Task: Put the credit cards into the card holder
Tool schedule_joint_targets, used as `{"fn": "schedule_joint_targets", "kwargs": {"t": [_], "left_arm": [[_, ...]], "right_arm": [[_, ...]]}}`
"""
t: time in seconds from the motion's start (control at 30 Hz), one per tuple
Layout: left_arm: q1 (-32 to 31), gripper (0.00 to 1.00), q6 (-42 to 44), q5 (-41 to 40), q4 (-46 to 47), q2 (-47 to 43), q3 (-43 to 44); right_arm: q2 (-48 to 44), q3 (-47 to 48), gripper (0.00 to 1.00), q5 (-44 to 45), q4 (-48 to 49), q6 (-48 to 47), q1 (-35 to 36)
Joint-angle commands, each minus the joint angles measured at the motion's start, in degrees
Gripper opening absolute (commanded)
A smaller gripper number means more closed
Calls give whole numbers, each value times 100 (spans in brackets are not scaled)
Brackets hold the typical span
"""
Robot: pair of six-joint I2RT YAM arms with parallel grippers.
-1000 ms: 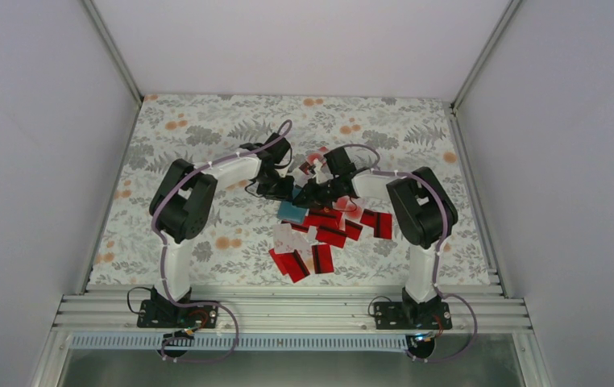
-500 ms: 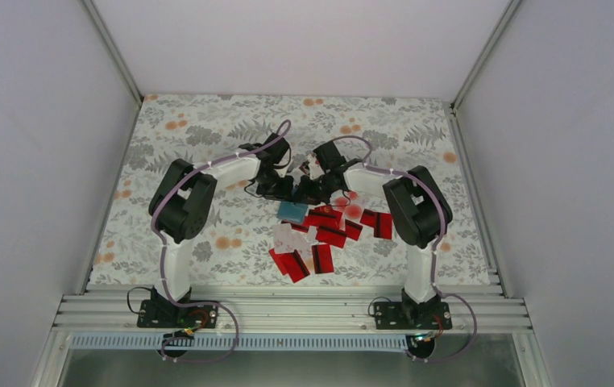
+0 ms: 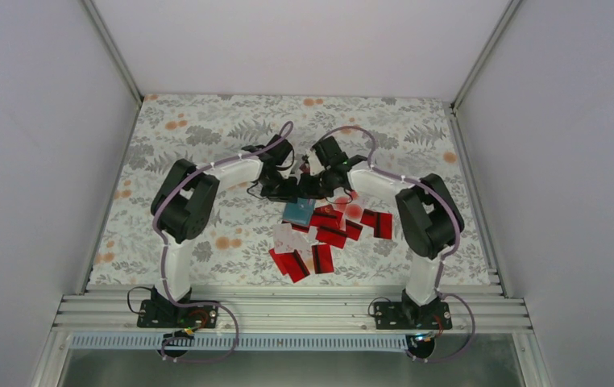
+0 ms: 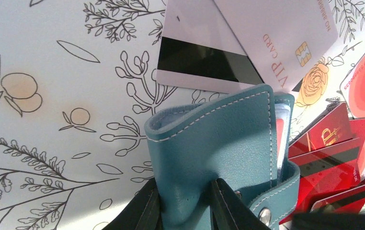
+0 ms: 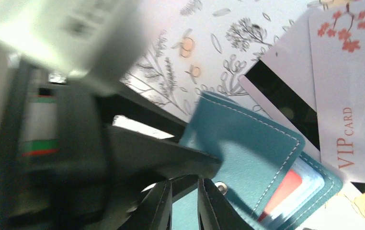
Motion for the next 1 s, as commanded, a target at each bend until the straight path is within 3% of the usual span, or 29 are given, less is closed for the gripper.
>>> {"fn": "schedule_joint_targets", "kwargs": {"t": [0.0, 0.37, 0.7, 0.97], "left_arm": [[-193, 25, -149, -133, -472, 492, -245], [-197, 25, -160, -183, -539, 523, -163], [-201, 25, -142, -188, -564, 499, -163], [-203, 40, -69, -142, -547, 408, -198]], "right_arm": [[-534, 13, 15, 117, -142, -241, 71], [-718, -832, 14, 329, -302, -313, 220], [-287, -672, 13, 477, -44, -248, 255], [23, -433, 12, 578, 26, -317, 256]]}}
